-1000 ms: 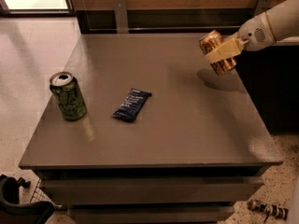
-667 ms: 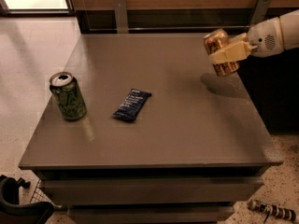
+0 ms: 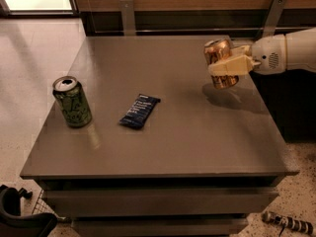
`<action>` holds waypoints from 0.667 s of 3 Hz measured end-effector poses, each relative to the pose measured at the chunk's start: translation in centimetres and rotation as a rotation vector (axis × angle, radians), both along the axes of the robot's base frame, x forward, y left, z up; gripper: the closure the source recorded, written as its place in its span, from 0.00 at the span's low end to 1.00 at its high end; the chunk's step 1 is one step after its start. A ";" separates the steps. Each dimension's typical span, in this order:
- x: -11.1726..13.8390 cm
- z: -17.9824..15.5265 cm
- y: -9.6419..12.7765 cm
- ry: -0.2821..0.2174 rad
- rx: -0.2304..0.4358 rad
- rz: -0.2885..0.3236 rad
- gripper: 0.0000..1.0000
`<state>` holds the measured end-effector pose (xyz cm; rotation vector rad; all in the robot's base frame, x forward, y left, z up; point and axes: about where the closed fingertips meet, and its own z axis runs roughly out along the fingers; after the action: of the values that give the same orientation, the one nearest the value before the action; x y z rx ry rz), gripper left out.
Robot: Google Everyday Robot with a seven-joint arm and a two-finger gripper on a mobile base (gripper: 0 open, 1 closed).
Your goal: Place orange can upright
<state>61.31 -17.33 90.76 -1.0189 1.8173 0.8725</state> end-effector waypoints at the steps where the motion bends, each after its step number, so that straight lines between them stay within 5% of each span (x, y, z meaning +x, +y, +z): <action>1: -0.6 0.3 1.4 -0.045 0.060 0.007 1.00; 2: -0.5 1.0 2.7 -0.108 0.105 0.007 1.00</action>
Offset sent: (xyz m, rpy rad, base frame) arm -0.0024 0.0372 0.0217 0.1553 -0.1993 -0.0071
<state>60.81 -14.63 91.79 -0.9873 1.6613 0.8899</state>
